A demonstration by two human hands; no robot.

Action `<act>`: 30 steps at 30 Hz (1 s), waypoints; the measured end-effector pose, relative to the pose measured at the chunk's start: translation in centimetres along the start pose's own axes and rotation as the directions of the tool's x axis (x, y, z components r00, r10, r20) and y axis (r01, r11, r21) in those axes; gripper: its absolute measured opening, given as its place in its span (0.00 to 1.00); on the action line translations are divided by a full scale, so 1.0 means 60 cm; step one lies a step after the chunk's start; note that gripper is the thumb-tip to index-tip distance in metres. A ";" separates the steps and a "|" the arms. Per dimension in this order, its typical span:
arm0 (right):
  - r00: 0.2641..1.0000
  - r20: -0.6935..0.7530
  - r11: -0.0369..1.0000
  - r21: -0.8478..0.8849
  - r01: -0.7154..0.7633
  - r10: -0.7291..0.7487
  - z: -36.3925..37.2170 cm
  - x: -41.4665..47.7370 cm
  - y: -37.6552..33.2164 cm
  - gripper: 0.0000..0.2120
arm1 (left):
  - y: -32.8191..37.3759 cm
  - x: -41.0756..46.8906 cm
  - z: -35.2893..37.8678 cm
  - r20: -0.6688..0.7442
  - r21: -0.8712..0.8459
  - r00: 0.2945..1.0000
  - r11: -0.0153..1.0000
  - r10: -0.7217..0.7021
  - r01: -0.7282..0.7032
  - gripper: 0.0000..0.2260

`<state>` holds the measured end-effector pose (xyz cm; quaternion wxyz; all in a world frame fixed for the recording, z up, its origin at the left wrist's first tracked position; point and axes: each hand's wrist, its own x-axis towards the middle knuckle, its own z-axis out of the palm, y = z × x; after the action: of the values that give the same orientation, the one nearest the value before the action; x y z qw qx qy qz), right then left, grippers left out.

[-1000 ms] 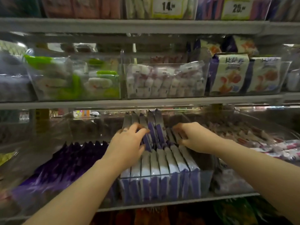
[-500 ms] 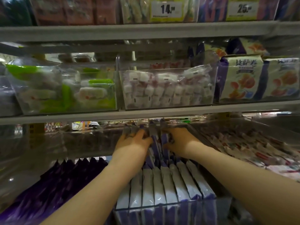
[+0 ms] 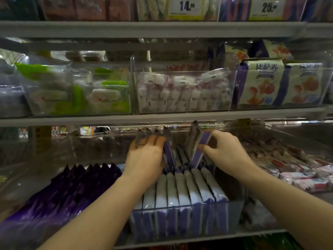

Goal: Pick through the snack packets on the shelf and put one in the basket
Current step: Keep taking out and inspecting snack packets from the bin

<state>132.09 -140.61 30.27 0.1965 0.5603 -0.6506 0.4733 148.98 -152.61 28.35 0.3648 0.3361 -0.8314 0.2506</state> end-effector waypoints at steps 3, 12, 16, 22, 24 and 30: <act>0.998 -0.057 0.983 0.175 0.047 -0.038 -0.018 -0.045 -0.002 0.03 | 0.016 -0.028 -0.023 -0.166 -0.307 0.985 0.952 -0.049 -0.004 0.16; 0.984 0.158 0.446 0.878 -0.177 0.080 0.017 -0.197 -0.034 0.19 | 0.082 -0.098 -0.062 0.410 -0.912 0.875 -0.110 -0.256 0.395 0.11; 0.959 0.276 0.411 0.870 -0.274 0.056 0.016 -0.225 -0.033 0.21 | 0.072 -0.148 -0.058 0.396 -0.899 0.894 -0.286 -0.208 0.332 0.12; 0.940 0.297 0.459 0.821 -0.341 0.167 0.028 -0.239 -0.033 0.22 | 0.067 -0.219 -0.021 0.371 -0.915 0.923 -0.126 0.104 0.383 0.23; 0.938 0.292 0.466 0.814 -0.346 0.187 0.037 -0.245 -0.028 0.18 | 0.073 -0.231 -0.009 0.371 -0.909 0.920 -0.152 0.128 0.388 0.23; 0.933 0.299 0.399 0.845 -0.356 0.200 0.062 -0.273 -0.012 0.09 | 0.088 -0.246 0.014 0.407 -0.891 0.913 -0.231 -0.019 0.392 0.19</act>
<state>138.60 -134.78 15.92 -0.2565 0.4960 -0.4032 0.7250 152.17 -144.19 15.49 0.4205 0.0958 -0.6852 -0.5870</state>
